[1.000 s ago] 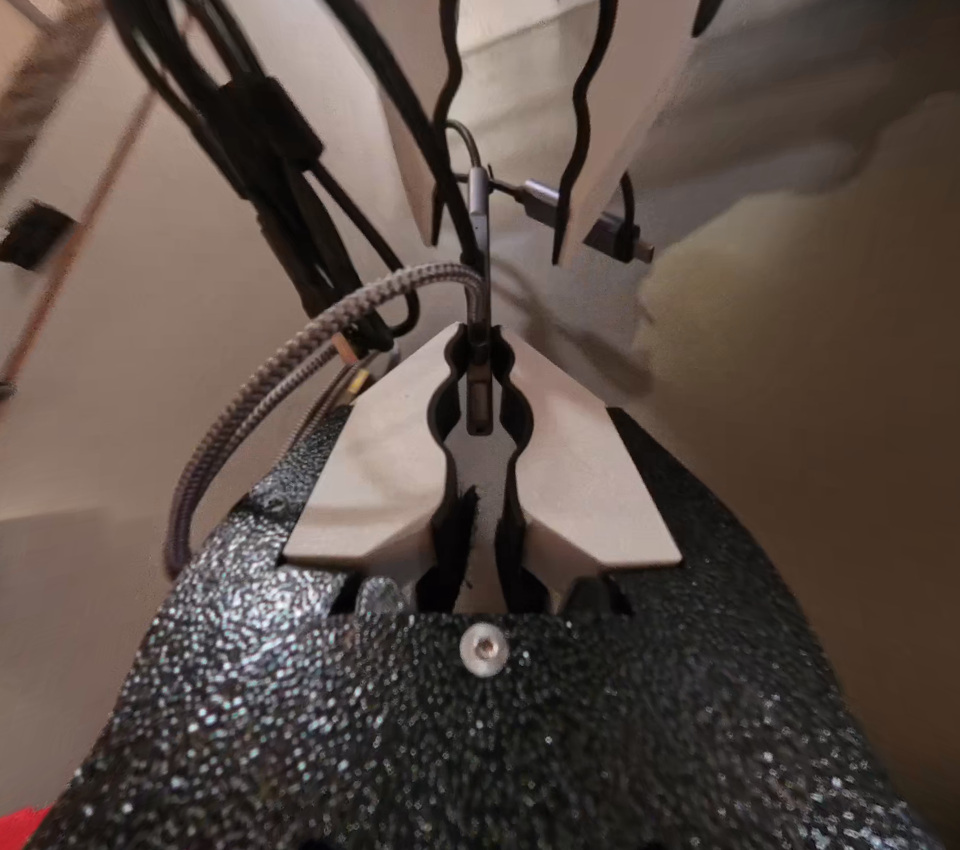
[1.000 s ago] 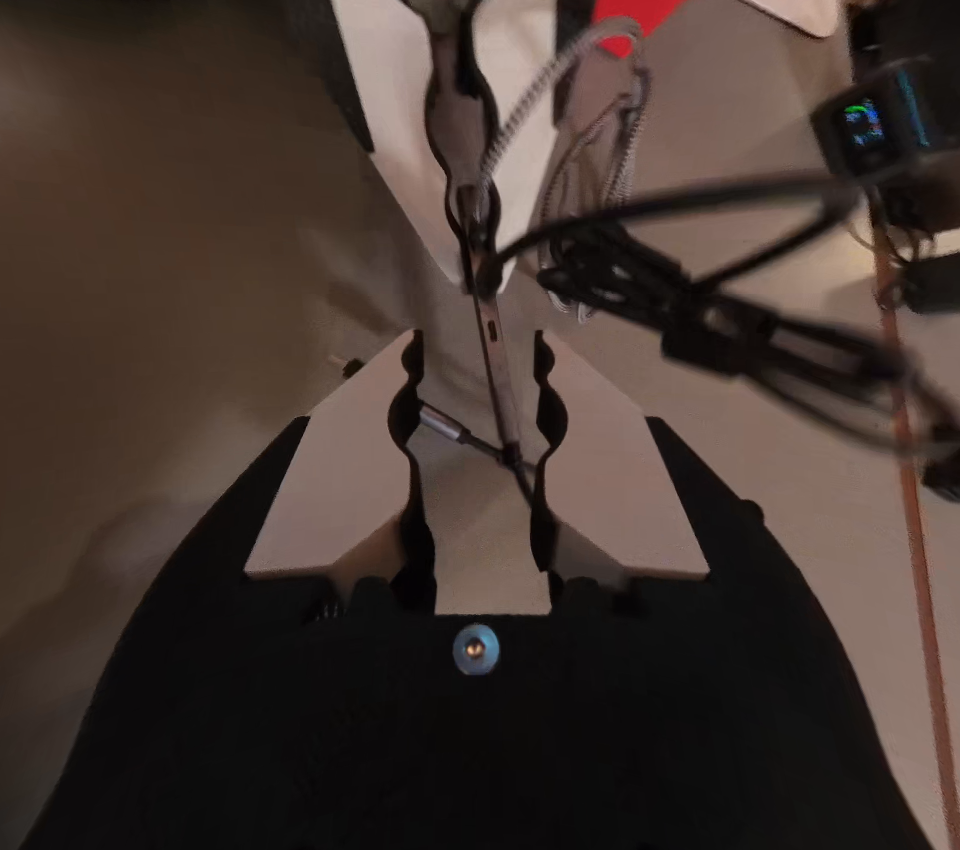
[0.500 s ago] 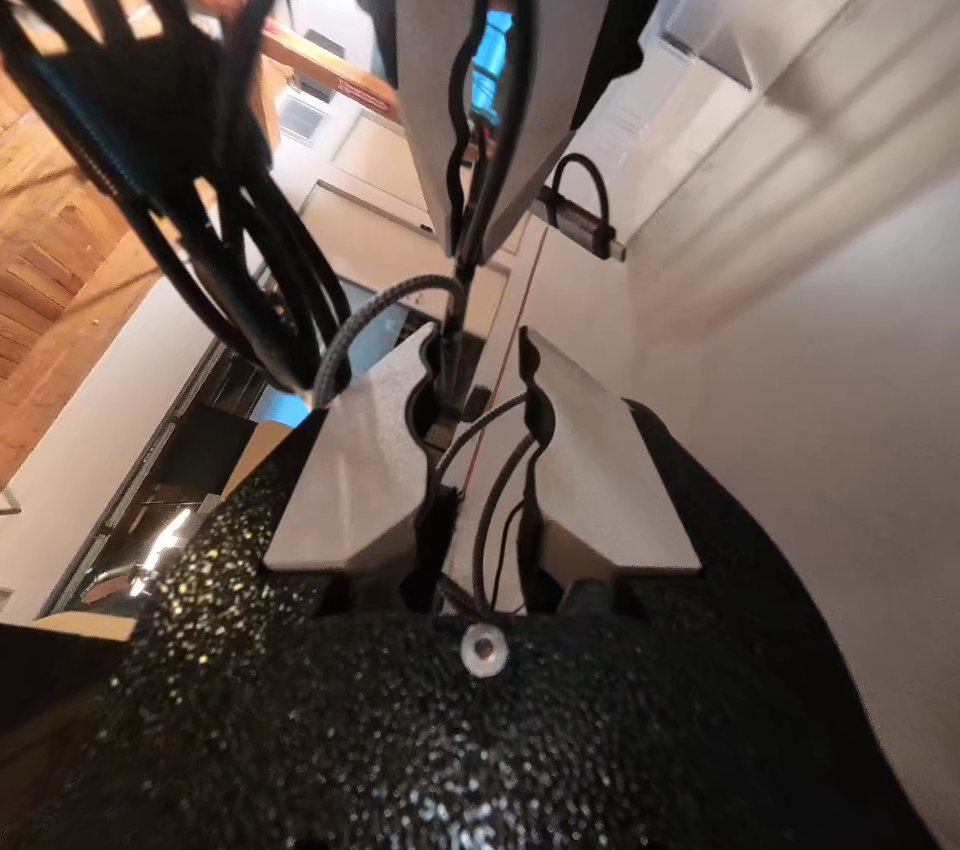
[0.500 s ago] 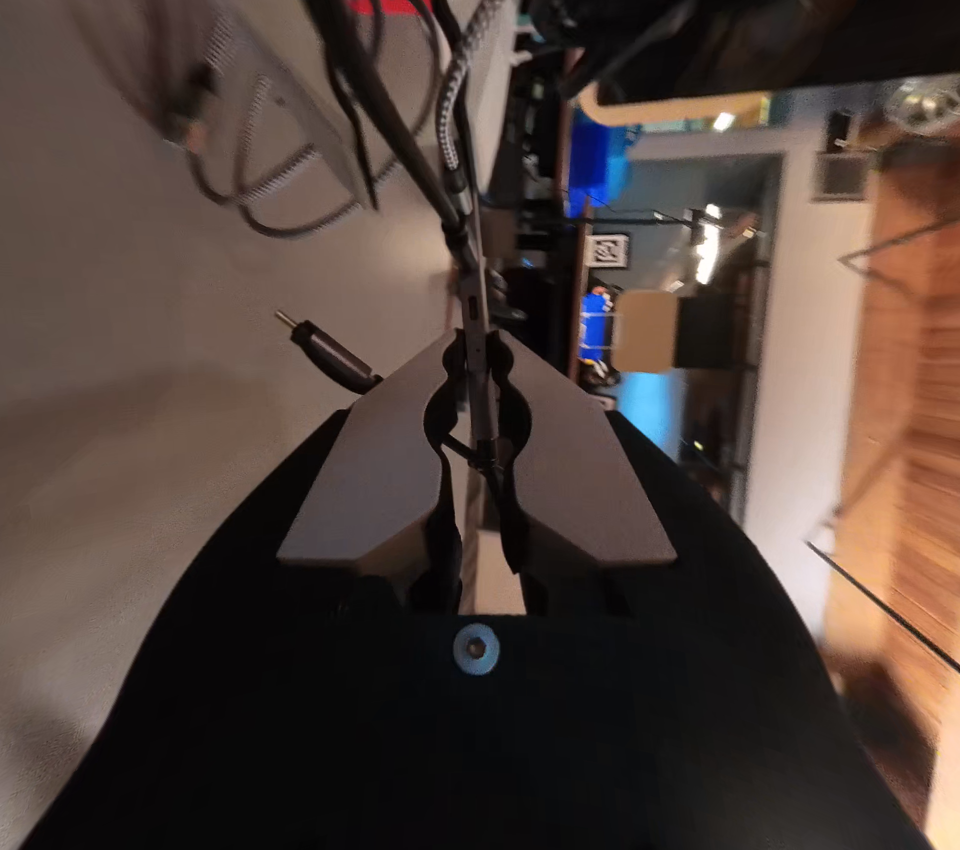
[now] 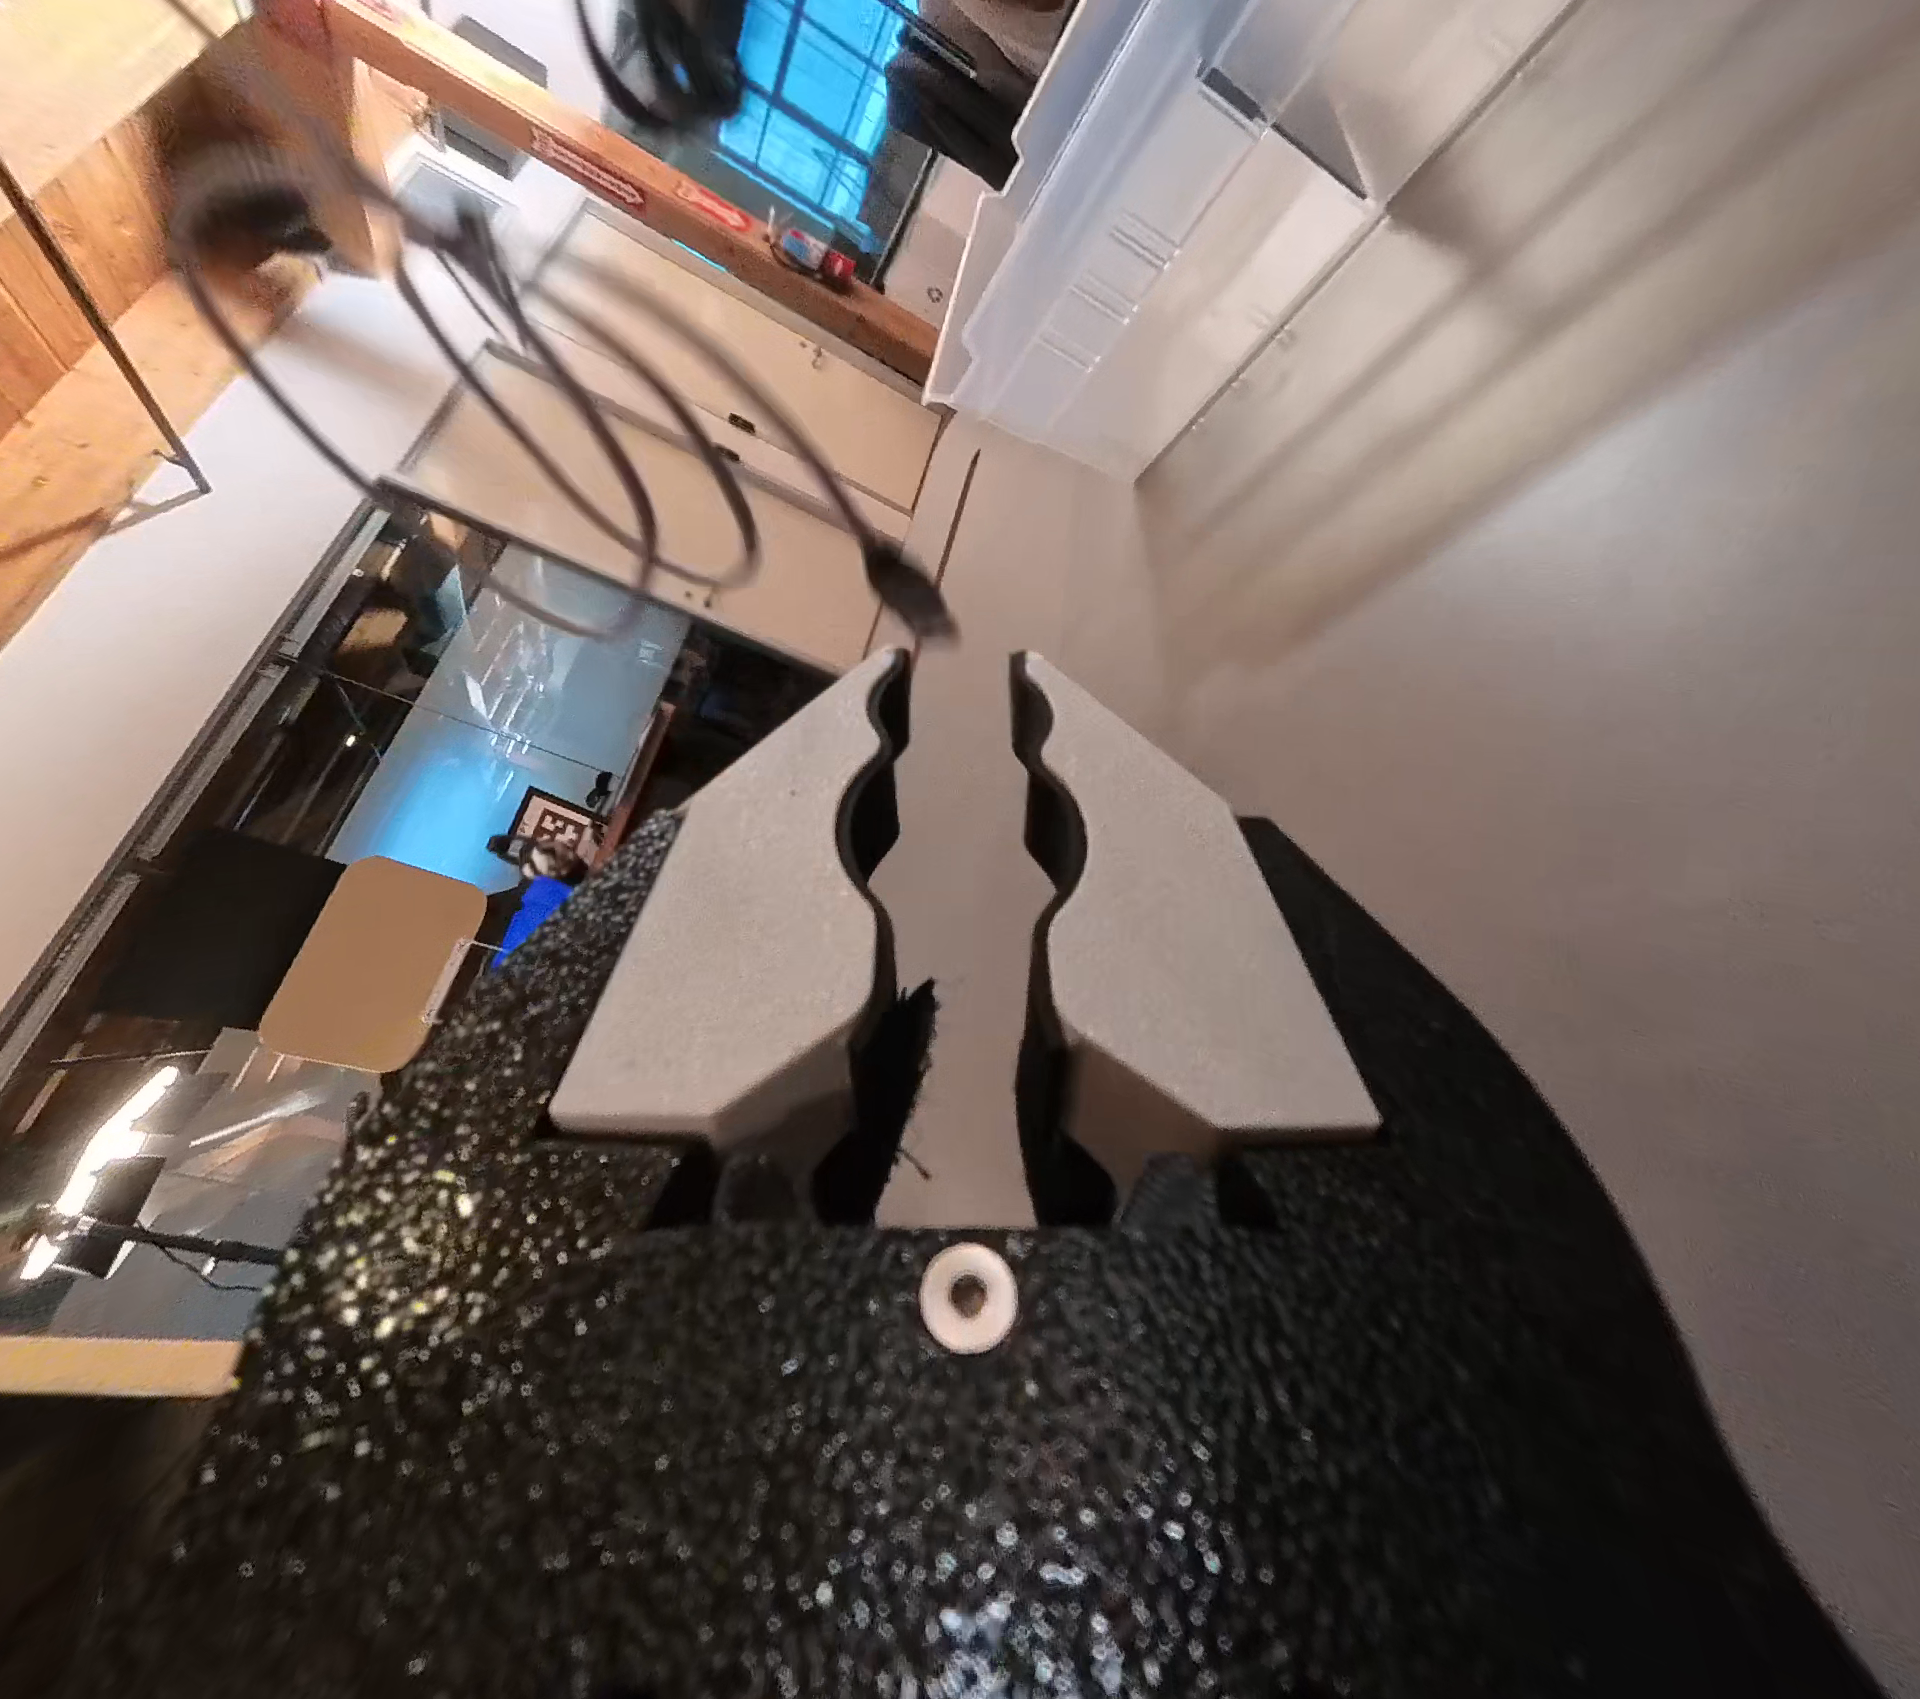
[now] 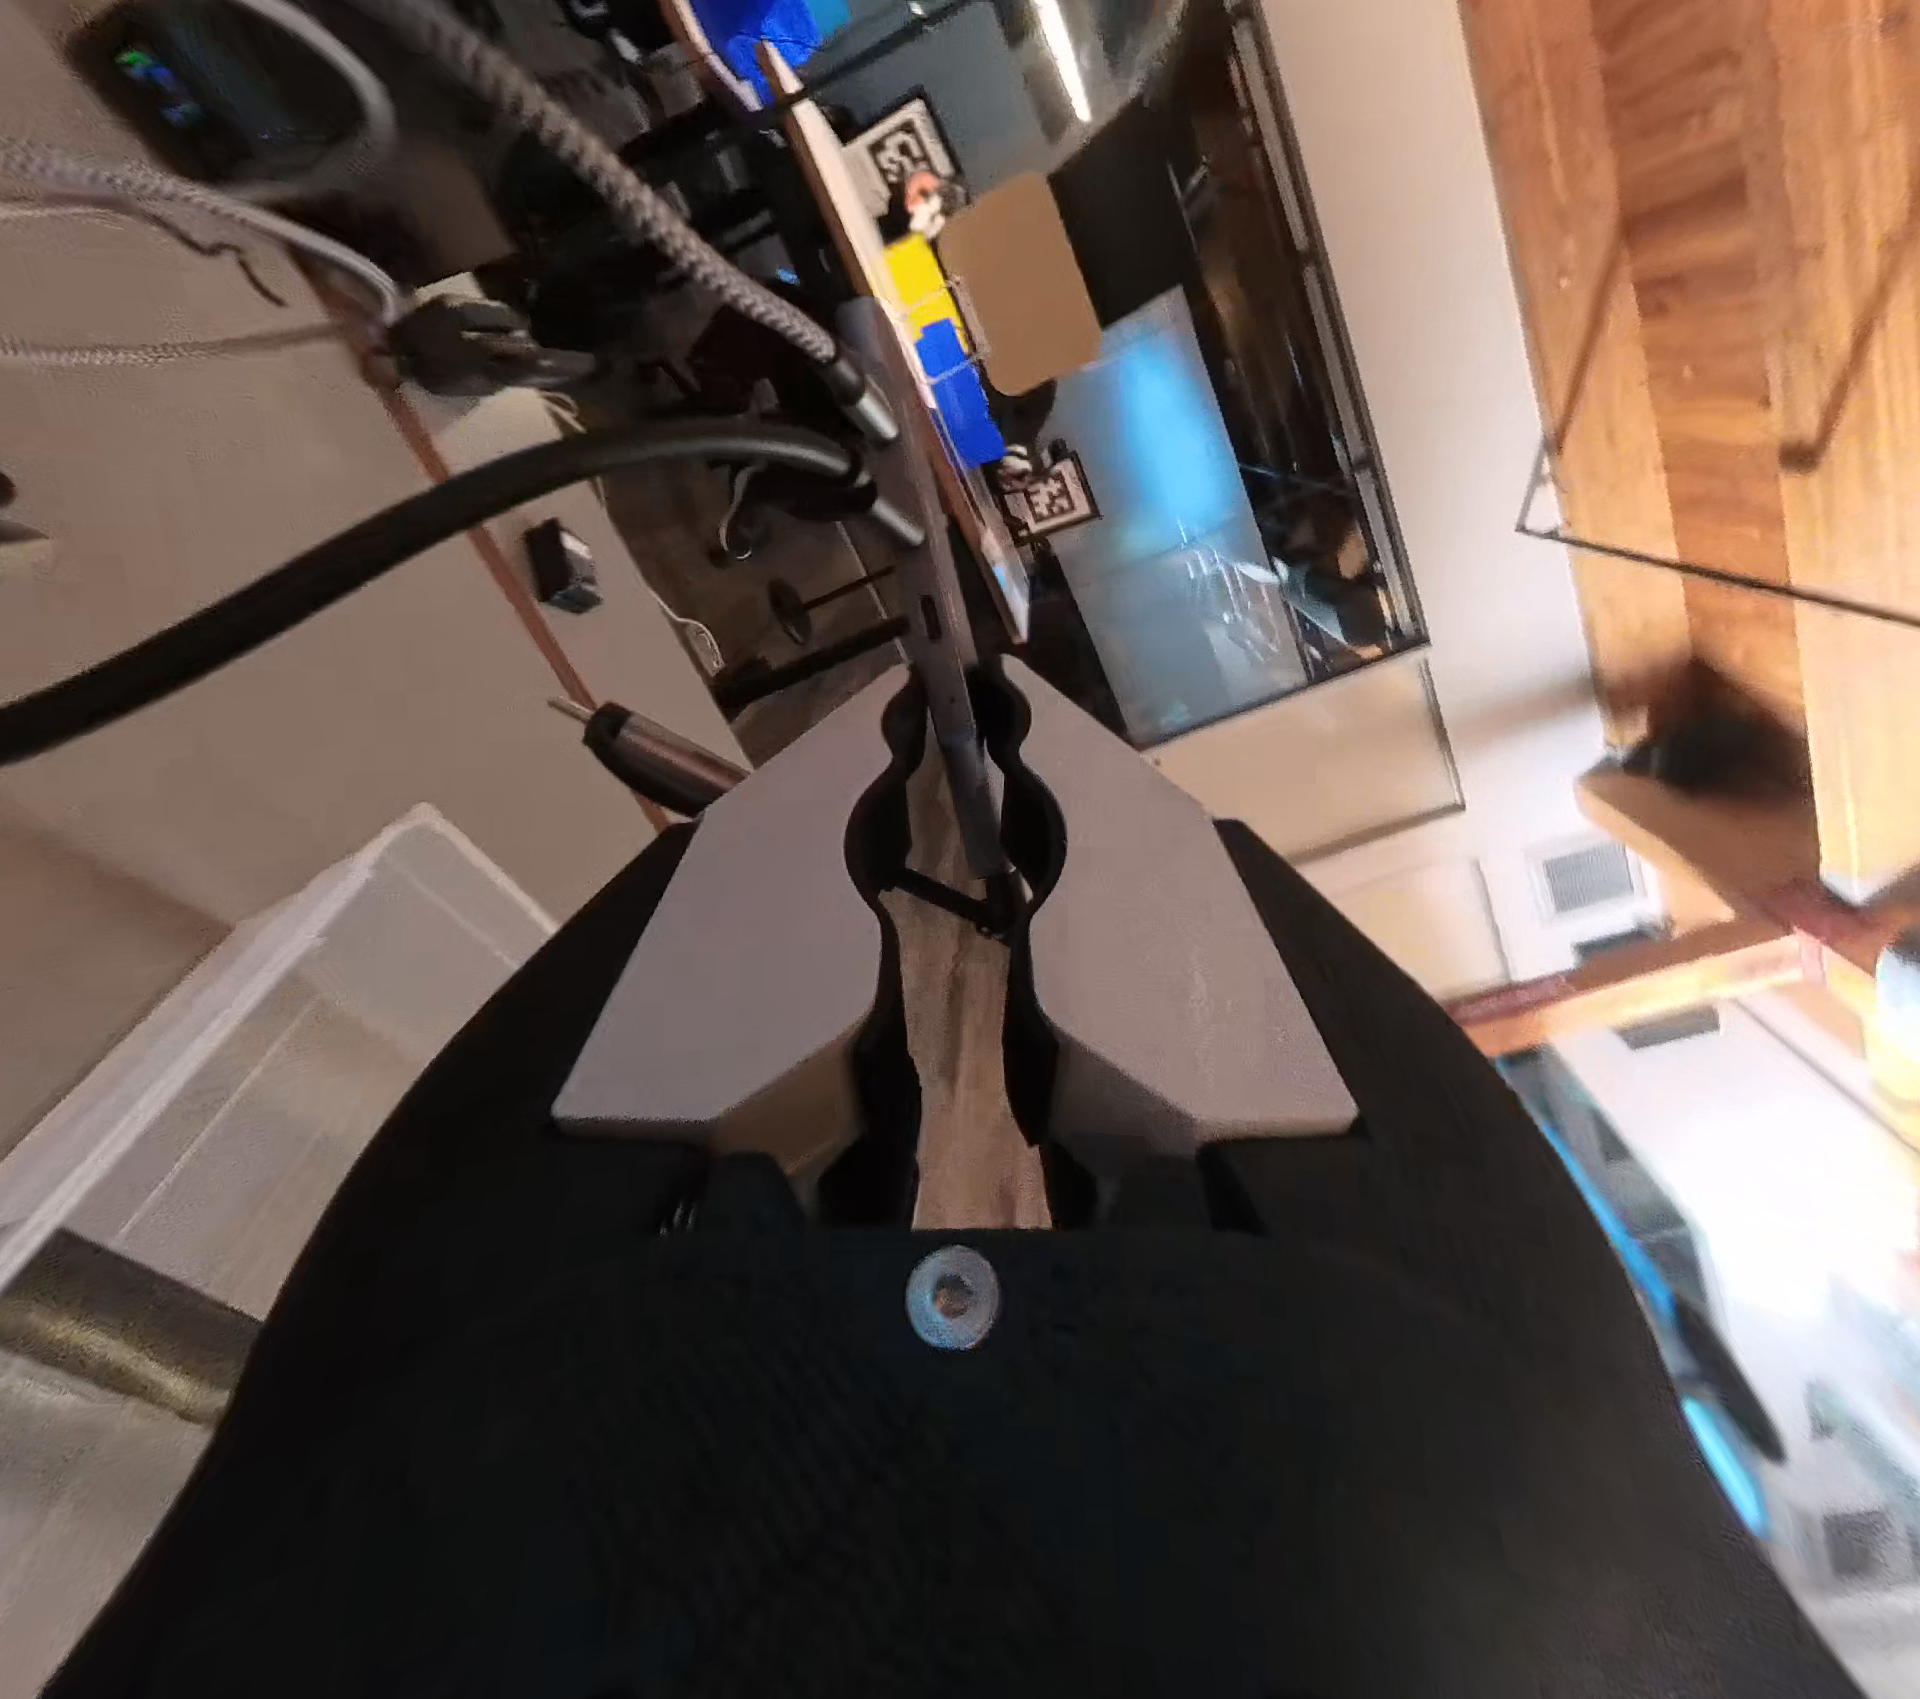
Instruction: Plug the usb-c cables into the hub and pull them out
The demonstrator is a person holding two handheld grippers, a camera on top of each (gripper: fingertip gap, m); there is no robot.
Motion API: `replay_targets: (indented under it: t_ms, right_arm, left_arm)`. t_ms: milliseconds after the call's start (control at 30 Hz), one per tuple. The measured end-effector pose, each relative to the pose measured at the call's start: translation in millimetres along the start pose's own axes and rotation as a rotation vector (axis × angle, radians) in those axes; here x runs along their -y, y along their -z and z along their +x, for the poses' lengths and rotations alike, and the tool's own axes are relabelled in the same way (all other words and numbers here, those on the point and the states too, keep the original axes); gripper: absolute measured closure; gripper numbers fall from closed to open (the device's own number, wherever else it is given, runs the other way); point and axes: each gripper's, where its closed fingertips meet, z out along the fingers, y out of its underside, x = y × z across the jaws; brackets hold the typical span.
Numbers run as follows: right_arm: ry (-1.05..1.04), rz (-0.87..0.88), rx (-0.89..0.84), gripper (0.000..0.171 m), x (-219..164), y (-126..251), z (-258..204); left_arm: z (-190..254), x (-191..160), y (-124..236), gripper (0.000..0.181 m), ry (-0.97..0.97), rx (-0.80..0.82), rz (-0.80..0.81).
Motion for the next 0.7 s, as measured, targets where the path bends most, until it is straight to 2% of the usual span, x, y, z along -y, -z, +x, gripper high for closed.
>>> replay_targets:
  t_ms: [167, 267, 500, 700]
  right_arm:
    - [-0.098, 0.004, -0.056, 0.163, -9, 36, 77]
    - [-0.067, -0.047, -0.095, 0.164, -34, 57, 108]
    - [-0.072, -0.17, -0.139, 0.164, -108, 99, 147]
    - [-0.028, -0.285, -0.147, 0.163, -147, 93, 166]
  left_arm:
    - [1, -7, -5, 0.165, 0.051, -0.014, -0.025]
    - [0, -11, -7, 0.166, 0.069, -0.006, -0.038]
    - [-4, -14, -10, 0.168, 0.128, 0.005, -0.04]
    - [0, -15, -14, 0.169, 0.139, -0.014, -0.046]
